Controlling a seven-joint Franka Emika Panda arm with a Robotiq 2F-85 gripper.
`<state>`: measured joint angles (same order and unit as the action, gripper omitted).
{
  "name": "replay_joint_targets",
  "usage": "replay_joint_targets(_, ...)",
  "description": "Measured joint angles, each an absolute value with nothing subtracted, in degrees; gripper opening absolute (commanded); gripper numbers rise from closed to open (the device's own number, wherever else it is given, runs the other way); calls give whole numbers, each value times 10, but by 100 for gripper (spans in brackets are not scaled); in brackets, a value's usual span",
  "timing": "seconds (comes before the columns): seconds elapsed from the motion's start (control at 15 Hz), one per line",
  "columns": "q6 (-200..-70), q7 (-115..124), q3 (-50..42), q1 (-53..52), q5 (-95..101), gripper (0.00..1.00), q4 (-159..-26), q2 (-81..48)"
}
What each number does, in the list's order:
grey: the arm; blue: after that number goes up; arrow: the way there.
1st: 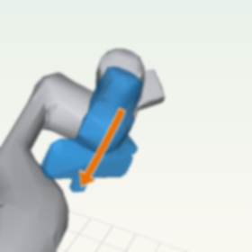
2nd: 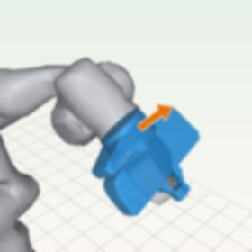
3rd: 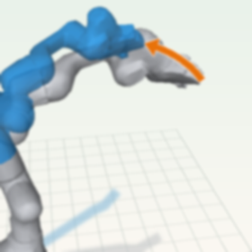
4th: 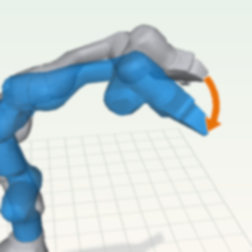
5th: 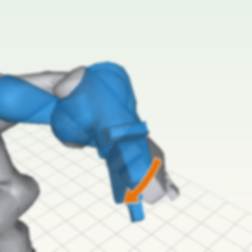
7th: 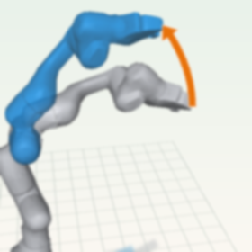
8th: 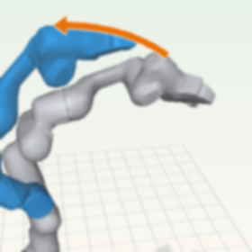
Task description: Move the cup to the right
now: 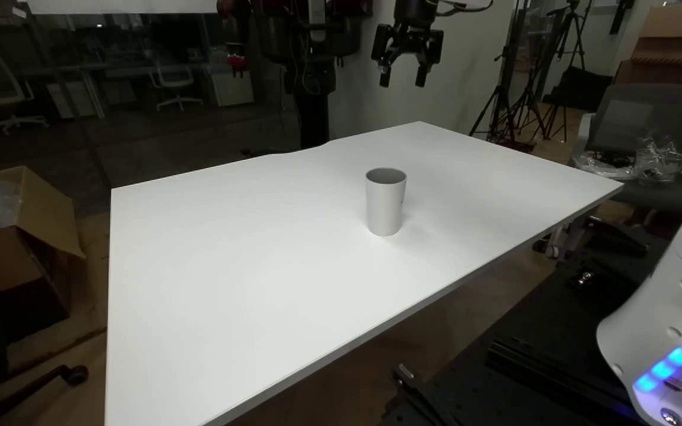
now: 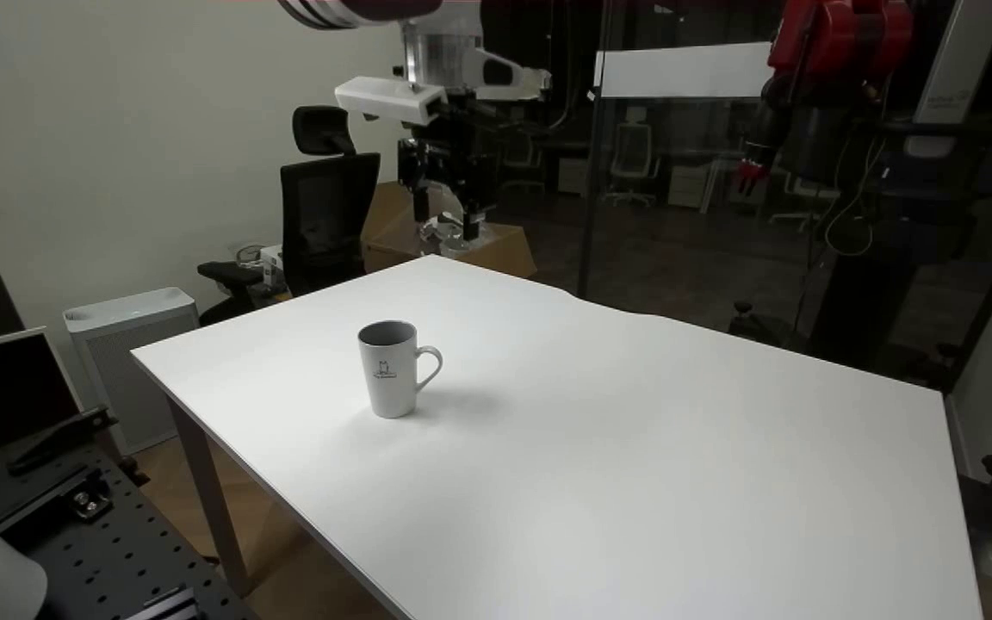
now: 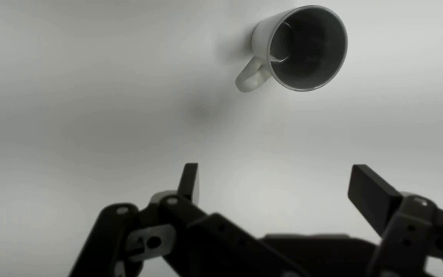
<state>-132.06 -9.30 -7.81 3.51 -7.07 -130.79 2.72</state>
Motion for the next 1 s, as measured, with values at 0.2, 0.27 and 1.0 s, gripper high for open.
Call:
replay_joint_targets(0.2, -1320, -50, -69, 35, -29, 100, -1294, -22)
replay_joint_targets(0.27, -1320, -28, -66, 35, -3, 100, -1292, -34)
replay_joint_targets(1.0, -1301, 105, -22, -22, 160, 100, -1293, -100)
